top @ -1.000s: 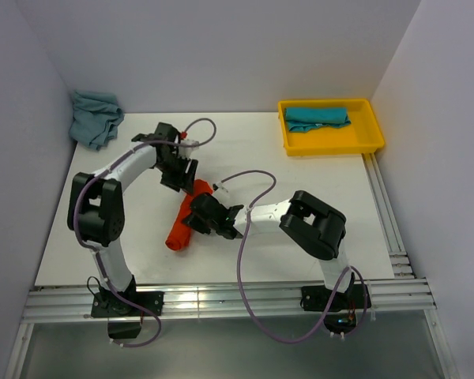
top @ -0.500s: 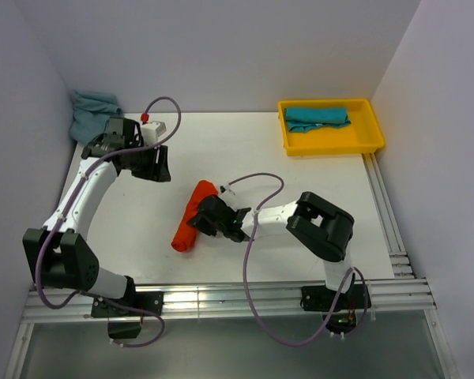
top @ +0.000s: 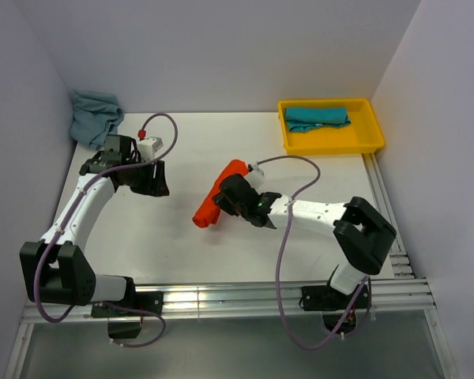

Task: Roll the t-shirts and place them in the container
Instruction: Place the rolled tshirt into the container

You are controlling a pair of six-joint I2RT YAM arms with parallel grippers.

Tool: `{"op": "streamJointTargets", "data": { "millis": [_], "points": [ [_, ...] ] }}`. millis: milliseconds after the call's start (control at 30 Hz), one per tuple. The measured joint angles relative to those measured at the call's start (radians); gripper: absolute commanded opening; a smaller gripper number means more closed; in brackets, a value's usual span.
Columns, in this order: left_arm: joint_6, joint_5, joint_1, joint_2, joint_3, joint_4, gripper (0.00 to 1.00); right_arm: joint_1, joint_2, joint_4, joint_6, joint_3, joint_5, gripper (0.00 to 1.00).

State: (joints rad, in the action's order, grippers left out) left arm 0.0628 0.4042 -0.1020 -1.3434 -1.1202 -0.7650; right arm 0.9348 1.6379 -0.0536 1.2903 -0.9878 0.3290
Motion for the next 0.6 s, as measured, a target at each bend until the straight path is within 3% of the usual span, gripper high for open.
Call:
{"op": "streamJointTargets", "data": {
  "millis": [267, 600],
  "points": [
    [0.000, 0.026, 0.011, 0.000, 0.004, 0.020, 0.59, -0.170, -0.096, -0.080, -0.080, -0.027, 0.053, 0.00],
    [-0.004, 0.040, 0.014, -0.004, 0.004, 0.025, 0.59, -0.595, -0.098, -0.023, -0.132, -0.051, 0.042, 0.00]
  ]
}}
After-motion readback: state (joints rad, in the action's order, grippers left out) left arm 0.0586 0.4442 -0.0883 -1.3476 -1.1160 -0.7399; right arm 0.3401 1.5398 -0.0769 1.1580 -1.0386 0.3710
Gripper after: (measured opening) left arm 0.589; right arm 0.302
